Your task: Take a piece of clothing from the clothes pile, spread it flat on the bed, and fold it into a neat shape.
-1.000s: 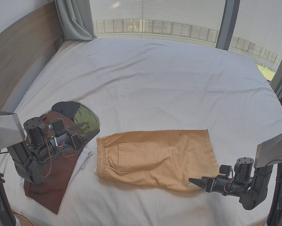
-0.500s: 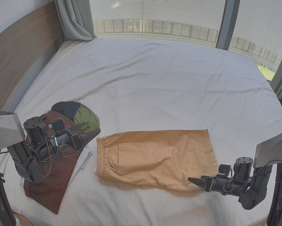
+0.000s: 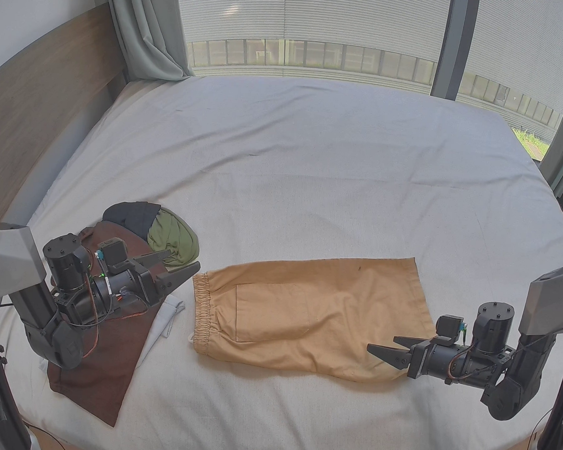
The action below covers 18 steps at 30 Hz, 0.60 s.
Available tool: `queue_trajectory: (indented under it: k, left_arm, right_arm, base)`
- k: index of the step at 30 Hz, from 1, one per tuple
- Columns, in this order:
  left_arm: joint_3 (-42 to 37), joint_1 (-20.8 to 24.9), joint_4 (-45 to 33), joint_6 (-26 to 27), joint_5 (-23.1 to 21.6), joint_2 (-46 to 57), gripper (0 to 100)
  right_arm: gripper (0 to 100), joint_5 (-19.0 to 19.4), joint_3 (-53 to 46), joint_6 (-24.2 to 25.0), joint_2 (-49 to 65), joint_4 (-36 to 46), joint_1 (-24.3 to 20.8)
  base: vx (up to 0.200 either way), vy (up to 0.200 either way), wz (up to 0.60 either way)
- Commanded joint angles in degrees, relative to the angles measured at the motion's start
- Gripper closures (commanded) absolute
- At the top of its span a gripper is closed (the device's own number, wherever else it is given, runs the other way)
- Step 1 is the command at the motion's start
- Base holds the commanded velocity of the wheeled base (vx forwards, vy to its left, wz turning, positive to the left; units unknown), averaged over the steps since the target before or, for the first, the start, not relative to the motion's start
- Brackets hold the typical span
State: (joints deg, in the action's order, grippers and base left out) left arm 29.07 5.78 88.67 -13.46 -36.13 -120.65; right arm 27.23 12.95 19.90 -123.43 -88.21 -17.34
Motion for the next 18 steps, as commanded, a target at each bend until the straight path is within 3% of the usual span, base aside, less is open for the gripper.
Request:
queue_trajectory:
  k: [1, 18]
  left_arm:
    - [-0.4, -0.1, 0.0, 0.0, 0.0, -0.6, 0]
    - [-1.7, 0.5, 0.0, 0.0, 0.0, -8.6, 0]
  right_arm:
    - [0, 0.0, -0.1, 0.0, 1.3, 0.0, -0.9]
    - [0, -0.2, -0.2, -0.2, 1.9, 0.0, -1.4]
  base:
    - [0.0, 0.0, 0.0]
    - [0.0, 0.0, 0.0]
